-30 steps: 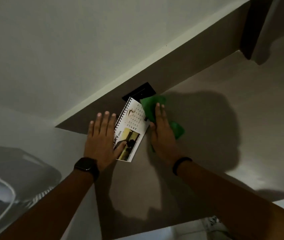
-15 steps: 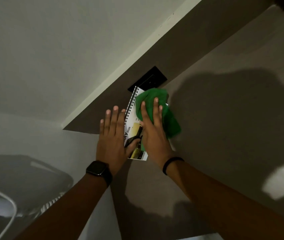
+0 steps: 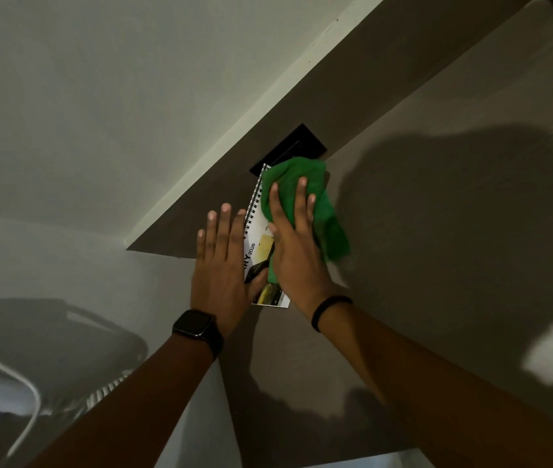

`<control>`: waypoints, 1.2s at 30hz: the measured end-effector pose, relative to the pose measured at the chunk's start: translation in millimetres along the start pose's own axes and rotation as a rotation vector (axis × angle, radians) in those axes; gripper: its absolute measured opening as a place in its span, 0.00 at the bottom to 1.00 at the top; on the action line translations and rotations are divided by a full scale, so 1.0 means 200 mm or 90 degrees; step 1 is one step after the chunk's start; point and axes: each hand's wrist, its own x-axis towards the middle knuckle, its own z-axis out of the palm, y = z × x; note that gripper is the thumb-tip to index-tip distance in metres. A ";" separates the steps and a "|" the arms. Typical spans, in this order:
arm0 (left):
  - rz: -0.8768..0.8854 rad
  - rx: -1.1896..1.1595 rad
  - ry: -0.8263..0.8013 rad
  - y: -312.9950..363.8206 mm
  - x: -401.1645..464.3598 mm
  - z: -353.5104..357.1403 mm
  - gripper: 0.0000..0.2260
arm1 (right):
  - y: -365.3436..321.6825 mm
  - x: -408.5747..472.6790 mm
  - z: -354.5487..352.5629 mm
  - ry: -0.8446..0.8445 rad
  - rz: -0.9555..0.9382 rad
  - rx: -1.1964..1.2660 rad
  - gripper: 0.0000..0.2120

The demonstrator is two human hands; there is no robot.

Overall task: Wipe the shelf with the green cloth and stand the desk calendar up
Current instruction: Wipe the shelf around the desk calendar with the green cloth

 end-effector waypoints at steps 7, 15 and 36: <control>0.003 0.003 0.017 0.01 0.00 0.00 0.48 | 0.14 0.01 -0.05 -0.033 0.029 0.014 0.46; 0.007 -0.008 0.022 0.00 -0.01 0.00 0.50 | 0.22 -0.06 -0.08 -0.111 -0.139 -0.085 0.49; -0.007 -0.026 0.017 0.01 -0.01 0.00 0.50 | 0.17 -0.14 -0.10 -0.148 -0.090 -0.031 0.46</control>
